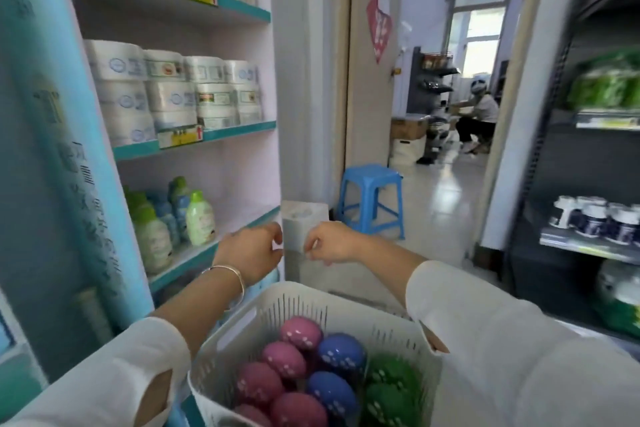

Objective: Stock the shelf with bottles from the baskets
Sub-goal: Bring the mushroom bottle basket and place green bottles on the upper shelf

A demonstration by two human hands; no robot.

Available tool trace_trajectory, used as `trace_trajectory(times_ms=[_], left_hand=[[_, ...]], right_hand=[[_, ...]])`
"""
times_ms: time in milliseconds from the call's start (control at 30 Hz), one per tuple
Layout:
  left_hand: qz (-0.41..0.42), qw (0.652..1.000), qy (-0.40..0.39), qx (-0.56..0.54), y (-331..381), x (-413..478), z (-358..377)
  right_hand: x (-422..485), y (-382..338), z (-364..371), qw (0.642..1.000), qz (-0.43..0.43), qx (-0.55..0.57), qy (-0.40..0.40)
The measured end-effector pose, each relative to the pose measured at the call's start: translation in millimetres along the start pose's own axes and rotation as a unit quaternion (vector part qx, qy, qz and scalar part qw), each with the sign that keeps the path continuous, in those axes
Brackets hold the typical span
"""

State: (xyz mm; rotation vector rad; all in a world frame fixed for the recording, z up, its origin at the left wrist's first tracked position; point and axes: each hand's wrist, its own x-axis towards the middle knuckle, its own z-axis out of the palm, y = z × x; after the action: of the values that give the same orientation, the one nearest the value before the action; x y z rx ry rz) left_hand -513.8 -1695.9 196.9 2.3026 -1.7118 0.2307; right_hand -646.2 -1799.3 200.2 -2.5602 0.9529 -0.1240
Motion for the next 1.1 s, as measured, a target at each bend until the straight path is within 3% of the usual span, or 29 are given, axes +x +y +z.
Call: trace_trajectory(times_ms=[233,367,567,767,933,1100], left_hand=[[0.056,0.991,-0.116,-0.033,62,-8,84],[0.081,0.986,-0.139,-0.048,96,-16,112],[0.104,0.972,-0.203,-0.051,110,-34,147],[0.122,0.961,-0.245,-0.032,100,-53,162],[0.117,0.947,-0.296,-0.042,83,-58,160],[0.093,0.948,-0.292,-0.088,72,-50,149]], right_hand=[[-38,68,50,0.990,0.103,0.026,-0.097],[-52,92,73,0.982,0.129,0.016,-0.136],[-60,121,123,0.957,0.130,-0.137,-0.221],[-64,129,168,0.930,0.143,-0.176,-0.288],[-64,128,181,0.929,0.143,-0.213,-0.268],[-67,108,152,0.939,0.144,-0.203,-0.237]])
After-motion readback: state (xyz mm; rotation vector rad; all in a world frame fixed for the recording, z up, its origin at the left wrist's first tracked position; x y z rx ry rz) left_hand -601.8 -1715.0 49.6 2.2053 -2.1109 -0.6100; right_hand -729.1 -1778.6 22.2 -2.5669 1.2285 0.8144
